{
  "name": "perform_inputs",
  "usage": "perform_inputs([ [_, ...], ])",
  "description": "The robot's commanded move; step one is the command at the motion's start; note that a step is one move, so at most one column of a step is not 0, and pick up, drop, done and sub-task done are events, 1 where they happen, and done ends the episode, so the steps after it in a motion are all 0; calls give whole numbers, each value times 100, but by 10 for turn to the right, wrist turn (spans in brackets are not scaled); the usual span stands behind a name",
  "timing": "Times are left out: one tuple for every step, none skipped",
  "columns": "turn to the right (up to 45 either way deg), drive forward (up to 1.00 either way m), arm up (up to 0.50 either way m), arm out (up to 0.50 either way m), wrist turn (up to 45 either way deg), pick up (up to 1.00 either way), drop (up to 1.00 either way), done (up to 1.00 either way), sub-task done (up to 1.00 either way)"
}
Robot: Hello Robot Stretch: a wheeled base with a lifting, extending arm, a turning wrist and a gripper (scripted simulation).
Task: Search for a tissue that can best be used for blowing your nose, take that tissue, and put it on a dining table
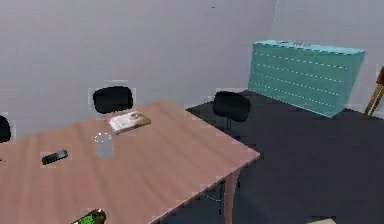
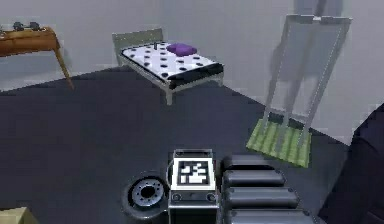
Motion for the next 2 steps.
perform_inputs([
  [-450,0,0,0,0,0,0,0,0],
  [-450,0,0,0,0,0,0,0,0],
])
